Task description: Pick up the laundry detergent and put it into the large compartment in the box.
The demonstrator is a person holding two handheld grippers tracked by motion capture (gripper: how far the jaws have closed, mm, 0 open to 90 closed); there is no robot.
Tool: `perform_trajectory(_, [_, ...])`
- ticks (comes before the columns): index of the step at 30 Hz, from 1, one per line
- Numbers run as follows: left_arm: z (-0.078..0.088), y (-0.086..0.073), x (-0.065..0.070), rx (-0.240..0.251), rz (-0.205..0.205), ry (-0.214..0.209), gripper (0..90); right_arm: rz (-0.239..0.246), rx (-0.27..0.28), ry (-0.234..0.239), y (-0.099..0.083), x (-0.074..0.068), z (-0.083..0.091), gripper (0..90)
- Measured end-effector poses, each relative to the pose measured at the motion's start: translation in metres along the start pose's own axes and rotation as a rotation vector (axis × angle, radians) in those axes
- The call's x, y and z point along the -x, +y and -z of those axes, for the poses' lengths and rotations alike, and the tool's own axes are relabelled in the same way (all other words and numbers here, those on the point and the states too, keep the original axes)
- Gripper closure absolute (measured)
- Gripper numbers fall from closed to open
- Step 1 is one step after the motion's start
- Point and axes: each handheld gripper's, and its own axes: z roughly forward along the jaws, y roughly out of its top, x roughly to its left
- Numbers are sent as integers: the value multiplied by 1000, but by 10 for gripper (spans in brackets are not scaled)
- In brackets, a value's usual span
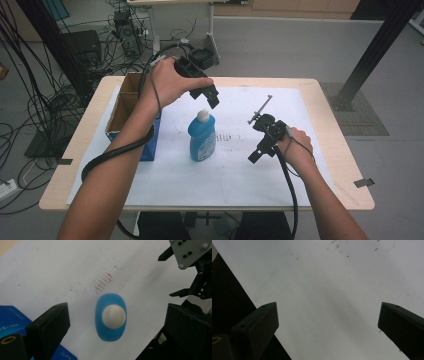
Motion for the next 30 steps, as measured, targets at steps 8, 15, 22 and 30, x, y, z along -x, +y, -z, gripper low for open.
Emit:
perform_trajectory(8, [-5, -5, 7, -7, -1, 14, 67, 4, -1, -1, 1, -2, -1, 30])
perform_trajectory(15, [-15, -10, 8, -14, 1, 5, 73, 9, -5, -5, 1, -3, -2, 30])
perform_trajectory(22, [-26, -13, 9, -30, -1, 9, 73, 17, -7, -4, 2, -3, -2, 30])
perform_trajectory(30, [-37, -13, 10, -47, -7, 1, 71, 15, -5, -4, 2, -2, -3, 30])
